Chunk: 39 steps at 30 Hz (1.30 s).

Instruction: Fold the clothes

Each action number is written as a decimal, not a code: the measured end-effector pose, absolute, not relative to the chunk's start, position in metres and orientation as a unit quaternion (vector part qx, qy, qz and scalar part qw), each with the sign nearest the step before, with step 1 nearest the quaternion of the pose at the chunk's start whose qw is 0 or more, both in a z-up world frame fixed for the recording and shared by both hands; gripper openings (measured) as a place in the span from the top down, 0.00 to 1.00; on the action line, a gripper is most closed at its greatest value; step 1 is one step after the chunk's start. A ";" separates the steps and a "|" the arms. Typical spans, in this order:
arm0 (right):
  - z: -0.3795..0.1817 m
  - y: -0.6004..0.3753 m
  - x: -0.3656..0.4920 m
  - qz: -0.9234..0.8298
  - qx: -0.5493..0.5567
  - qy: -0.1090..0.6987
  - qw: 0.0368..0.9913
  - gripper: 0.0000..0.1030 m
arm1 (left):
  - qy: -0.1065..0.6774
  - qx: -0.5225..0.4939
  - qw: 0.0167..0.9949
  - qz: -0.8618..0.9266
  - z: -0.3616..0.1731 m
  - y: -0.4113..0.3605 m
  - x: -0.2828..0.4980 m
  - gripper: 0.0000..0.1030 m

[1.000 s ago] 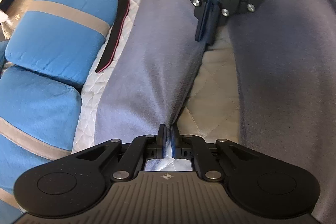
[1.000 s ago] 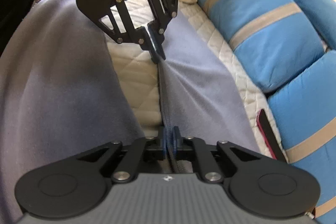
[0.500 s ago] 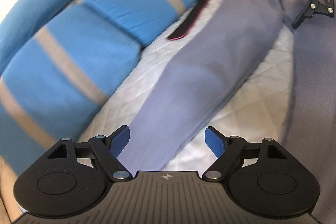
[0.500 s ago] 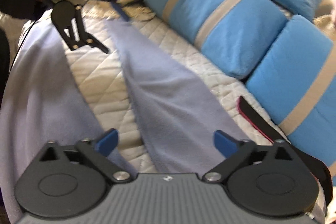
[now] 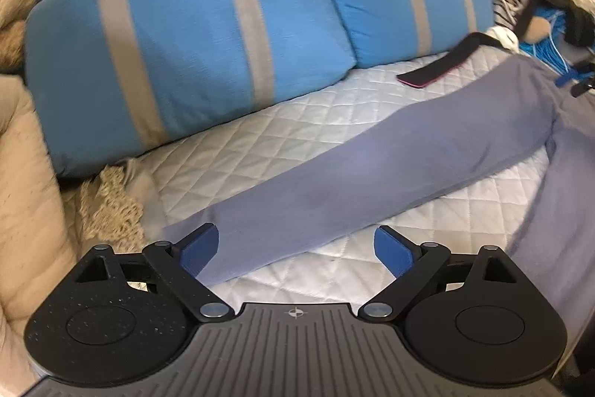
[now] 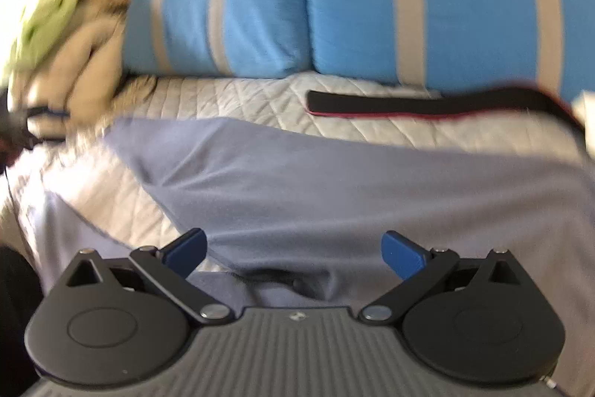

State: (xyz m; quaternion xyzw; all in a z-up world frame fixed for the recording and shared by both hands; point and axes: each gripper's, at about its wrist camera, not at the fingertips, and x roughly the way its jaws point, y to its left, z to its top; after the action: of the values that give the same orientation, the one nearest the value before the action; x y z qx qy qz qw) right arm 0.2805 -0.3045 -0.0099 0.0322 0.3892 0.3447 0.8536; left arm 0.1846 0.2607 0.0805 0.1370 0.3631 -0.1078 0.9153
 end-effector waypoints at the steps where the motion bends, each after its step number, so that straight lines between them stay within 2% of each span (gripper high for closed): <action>1: -0.010 -0.309 0.283 0.338 0.034 0.397 0.852 0.00 | 0.366 0.136 0.915 -0.102 0.081 0.265 0.185 0.10; 6: -0.011 -0.330 0.291 0.313 0.046 0.429 0.846 0.00 | 0.383 0.125 0.912 -0.080 0.079 0.286 0.193 0.10; 10: -0.006 -0.341 0.283 0.319 0.045 0.405 0.856 0.00 | 0.385 0.110 0.914 -0.066 0.077 0.296 0.197 0.10; 22: -0.014 -0.286 0.243 0.469 -0.126 0.369 0.793 0.02 | 0.447 0.120 0.849 -0.255 0.042 0.257 0.172 0.11; 23: -0.017 -0.279 0.242 0.476 -0.145 0.366 0.786 0.06 | 0.447 0.118 0.848 -0.259 0.040 0.256 0.170 0.12; 24: -0.021 -0.274 0.242 0.480 -0.163 0.364 0.781 0.16 | 0.447 0.116 0.847 -0.264 0.038 0.255 0.167 0.12; 26: -0.025 -0.266 0.246 0.492 -0.175 0.368 0.770 0.26 | 0.447 0.115 0.844 -0.275 0.036 0.254 0.161 0.12; 36: -0.037 -0.227 0.279 0.570 -0.151 0.392 0.706 0.47 | 0.444 0.113 0.843 -0.282 0.034 0.258 0.142 0.12; 39: -0.043 -0.213 0.290 0.587 -0.155 0.402 0.685 0.48 | 0.437 0.114 0.846 -0.282 0.037 0.260 0.136 0.12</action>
State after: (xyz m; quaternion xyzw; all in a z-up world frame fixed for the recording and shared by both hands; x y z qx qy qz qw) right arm 0.2895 -0.2129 -0.0427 -0.1548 0.4024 0.5875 0.6849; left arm 0.1363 0.2599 0.0366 0.1137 0.4374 -0.2822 0.8462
